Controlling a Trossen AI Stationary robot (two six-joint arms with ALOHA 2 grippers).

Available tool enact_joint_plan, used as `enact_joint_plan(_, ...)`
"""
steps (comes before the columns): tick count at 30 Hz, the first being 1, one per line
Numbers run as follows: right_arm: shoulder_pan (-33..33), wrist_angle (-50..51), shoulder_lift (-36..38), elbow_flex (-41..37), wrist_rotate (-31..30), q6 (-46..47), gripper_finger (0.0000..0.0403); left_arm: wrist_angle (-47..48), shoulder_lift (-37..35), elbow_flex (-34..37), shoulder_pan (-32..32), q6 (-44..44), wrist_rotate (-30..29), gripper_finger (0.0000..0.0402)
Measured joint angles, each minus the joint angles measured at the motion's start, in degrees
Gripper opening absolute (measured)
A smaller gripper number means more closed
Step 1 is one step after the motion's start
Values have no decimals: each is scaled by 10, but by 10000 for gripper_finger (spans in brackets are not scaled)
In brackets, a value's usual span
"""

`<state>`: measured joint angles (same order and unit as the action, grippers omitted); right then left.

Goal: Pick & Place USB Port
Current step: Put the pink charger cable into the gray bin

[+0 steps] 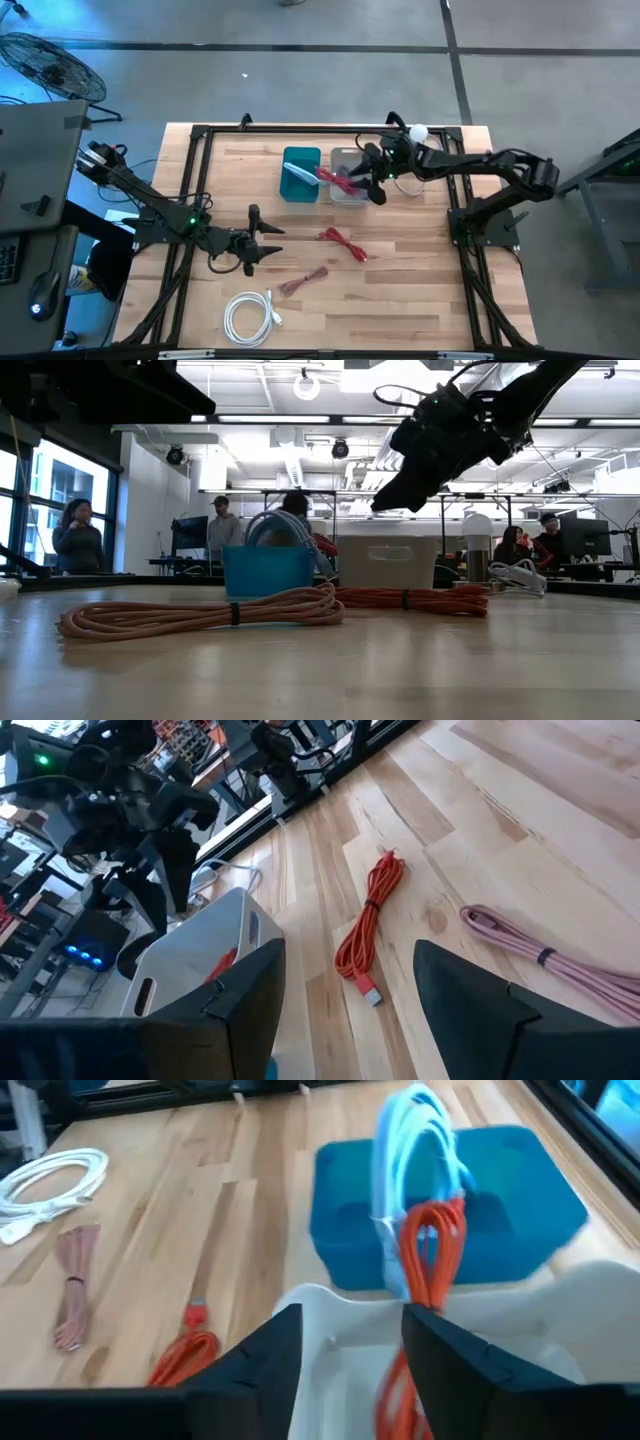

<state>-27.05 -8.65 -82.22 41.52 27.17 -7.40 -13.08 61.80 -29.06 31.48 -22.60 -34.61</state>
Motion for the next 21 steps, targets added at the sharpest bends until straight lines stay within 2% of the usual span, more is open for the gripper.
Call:
enact_joint_plan(5, 32, -16, 27, 0, 1, -4, 171, 0, 0, 0, 0, 4, 0, 216)
enact_joint_plan(10, 75, -24, 87, 0, 3, -6, 171, -1, 0, 0, 0, 6, 1, 216)
enact_joint_plan(18, 169, 14, 202, 0, 5, 15, 172, -5, 0, 0, 0, 58, 52, 216)
enact_joint_plan(21, 208, 43, 226, 0, -22, 15, 171, -5, 1, 0, 0, 89, 65, 216)
